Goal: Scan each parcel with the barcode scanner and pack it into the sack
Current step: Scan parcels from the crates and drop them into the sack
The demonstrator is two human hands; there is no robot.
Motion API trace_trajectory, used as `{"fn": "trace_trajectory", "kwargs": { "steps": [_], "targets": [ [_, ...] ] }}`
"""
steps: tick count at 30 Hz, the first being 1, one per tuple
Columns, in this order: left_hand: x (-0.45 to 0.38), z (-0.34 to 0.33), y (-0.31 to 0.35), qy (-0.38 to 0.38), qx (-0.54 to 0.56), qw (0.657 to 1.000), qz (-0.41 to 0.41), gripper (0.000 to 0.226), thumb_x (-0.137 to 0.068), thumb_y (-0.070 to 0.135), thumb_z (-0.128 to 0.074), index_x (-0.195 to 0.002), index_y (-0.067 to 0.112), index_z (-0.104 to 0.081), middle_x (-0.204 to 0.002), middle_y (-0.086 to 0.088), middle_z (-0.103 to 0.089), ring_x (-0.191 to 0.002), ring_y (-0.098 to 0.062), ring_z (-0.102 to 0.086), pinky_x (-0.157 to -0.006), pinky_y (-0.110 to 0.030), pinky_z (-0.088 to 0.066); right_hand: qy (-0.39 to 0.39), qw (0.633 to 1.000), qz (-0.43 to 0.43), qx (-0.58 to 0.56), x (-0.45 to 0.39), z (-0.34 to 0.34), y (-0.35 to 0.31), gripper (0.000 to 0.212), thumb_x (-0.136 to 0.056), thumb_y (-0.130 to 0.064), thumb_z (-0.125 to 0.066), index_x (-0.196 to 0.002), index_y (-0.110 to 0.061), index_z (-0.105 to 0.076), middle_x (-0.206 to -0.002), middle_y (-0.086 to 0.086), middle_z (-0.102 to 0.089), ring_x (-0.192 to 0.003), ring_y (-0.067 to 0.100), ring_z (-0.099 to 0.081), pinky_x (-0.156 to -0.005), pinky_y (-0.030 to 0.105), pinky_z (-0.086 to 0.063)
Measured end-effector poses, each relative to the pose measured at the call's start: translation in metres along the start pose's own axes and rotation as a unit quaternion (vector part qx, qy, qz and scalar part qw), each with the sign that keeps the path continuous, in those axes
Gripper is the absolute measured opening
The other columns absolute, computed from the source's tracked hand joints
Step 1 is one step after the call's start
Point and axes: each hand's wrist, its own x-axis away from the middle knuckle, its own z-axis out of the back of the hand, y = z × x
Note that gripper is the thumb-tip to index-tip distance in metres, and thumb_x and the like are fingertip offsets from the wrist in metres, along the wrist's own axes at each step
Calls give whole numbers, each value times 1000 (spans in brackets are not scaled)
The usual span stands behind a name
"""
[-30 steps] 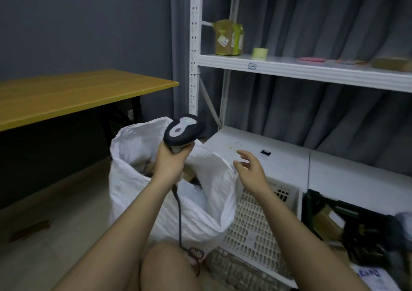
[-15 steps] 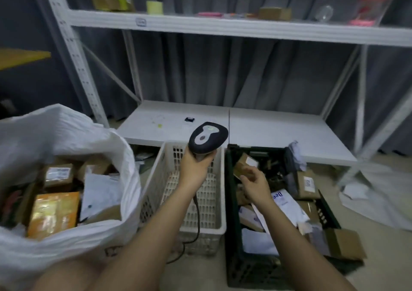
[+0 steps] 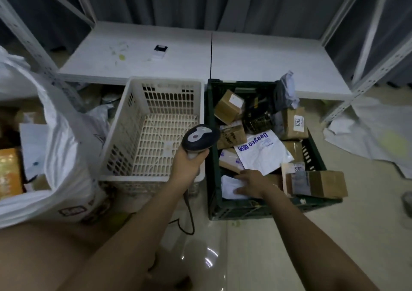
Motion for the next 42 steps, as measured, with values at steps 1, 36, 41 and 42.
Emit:
{"fn": "trace_trajectory", "kwargs": {
  "steps": [1, 36, 41, 42],
  "targets": [
    [1, 0, -5, -1, 1, 1000, 5, 50, -86, 10, -70, -133, 9, -51, -120, -6, -63, -106, -14, -62, -93, -32, -52, 26, 999, -3, 37, -5, -5, 1, 53, -81, -45, -72, -126, -19, -64, -123, 6, -60, -113, 28, -55, -88, 29, -41],
    [42, 122, 40, 112, 112, 986, -41, 53, -75, 3, -78, -122, 15, -56, -111, 6, -63, -97, -4, -61, -79, -17, -50, 147, 800, 138, -565, 50, 26, -202, 30, -90, -15, -66, -111, -27, -48, -113, 10, -63, -93, 24, -67, -66, 28, -55],
    [40, 144, 43, 161, 97, 981, -50, 54, -79, -4, -71, -129, 6, -54, -120, -3, -62, -111, -18, -57, -90, -31, -47, 157, 805, 131, -557, 46, 43, -227, 24, -95, -19, -60, -113, -17, -44, -109, 9, -61, -80, 14, -65, -54, 18, -51],
    [39, 145, 44, 163, 88, 981, -53, 54, -79, -4, -70, -129, 7, -54, -119, -3, -62, -110, -18, -57, -89, -31, -47, 167, 800, 126, -562, 46, 51, -233, 33, -95, -26, -59, -121, -16, -41, -108, 7, -60, -79, 12, -64, -52, 16, -50]
  ]
}}
